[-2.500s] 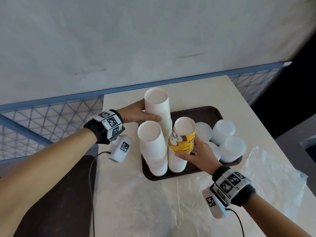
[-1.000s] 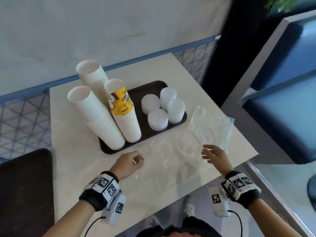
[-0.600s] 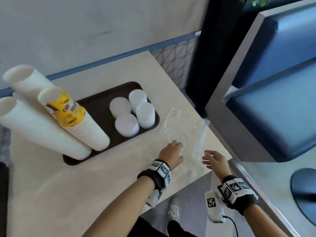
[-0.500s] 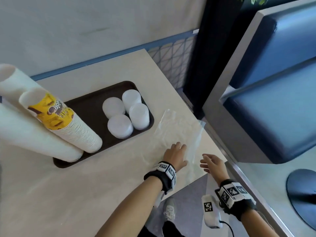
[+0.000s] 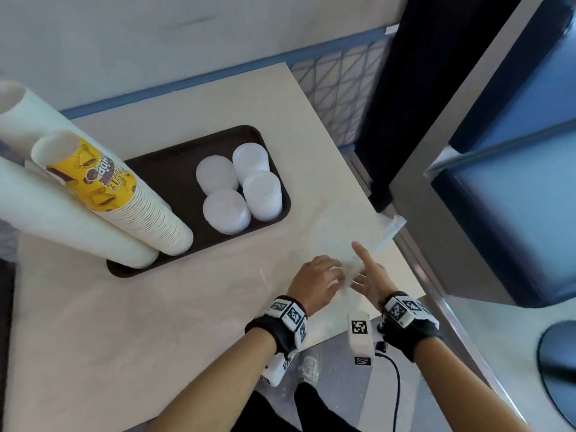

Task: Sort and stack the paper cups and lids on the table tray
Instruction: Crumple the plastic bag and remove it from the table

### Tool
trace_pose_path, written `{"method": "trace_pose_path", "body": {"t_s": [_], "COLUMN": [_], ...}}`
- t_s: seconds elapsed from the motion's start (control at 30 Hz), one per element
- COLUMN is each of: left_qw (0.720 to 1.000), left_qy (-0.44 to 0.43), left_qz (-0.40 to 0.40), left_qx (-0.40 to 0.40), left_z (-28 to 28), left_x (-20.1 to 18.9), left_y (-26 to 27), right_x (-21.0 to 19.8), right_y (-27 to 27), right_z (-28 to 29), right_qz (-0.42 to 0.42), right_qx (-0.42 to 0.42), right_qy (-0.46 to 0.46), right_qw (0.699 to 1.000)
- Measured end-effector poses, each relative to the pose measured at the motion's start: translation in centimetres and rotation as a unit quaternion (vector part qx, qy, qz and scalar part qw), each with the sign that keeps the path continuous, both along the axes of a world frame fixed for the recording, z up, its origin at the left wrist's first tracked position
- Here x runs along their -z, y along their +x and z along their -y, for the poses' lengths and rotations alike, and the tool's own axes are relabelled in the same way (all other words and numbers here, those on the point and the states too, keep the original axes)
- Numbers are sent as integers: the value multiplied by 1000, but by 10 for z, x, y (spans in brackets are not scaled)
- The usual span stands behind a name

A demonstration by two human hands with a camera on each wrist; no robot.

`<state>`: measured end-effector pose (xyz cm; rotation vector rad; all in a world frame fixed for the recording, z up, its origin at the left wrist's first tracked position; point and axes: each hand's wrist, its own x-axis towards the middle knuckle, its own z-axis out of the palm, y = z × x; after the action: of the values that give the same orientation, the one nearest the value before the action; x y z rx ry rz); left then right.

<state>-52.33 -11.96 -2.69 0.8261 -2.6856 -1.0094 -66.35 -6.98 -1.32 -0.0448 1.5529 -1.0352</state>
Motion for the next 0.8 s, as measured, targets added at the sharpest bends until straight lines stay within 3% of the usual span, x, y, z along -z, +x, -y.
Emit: {"method": "trace_pose_path", "body": {"t_s": [0.1,0.2,0.3,0.37,0.57,0.7,0.8], "left_qw": [1000,990,965,952,965,967,934], "left_qy": [3,27,4,14,-49,7,118], "left_qz": [26,117,255,302,234,147,20], "left_qx": [-2,-71,-63,-57,-112,-210,-337], "left_z": [-7,-13,-22,-26,-17,-8,-1], "left_x": [-1,-5,-2,6,20,16,11], "left_y": [26,60,94,107,120,115,115], "right_x": [-4,-8,-13,-15,-26,-31,-36], "right_y": [7,-2,-15,-23,-47,-59,-62], "right_z": [11,10,1,-8,-41,-58,-65], "right_qz": [-18,-32,-42,-51,-84,-94,-86], "right_qx": [16,44,52,50,76,132,153], "right_qy": [-14,-29,-21,-20,-28,-42,-49], "right_qw": [1000,998,998,997,993,986,983]}}
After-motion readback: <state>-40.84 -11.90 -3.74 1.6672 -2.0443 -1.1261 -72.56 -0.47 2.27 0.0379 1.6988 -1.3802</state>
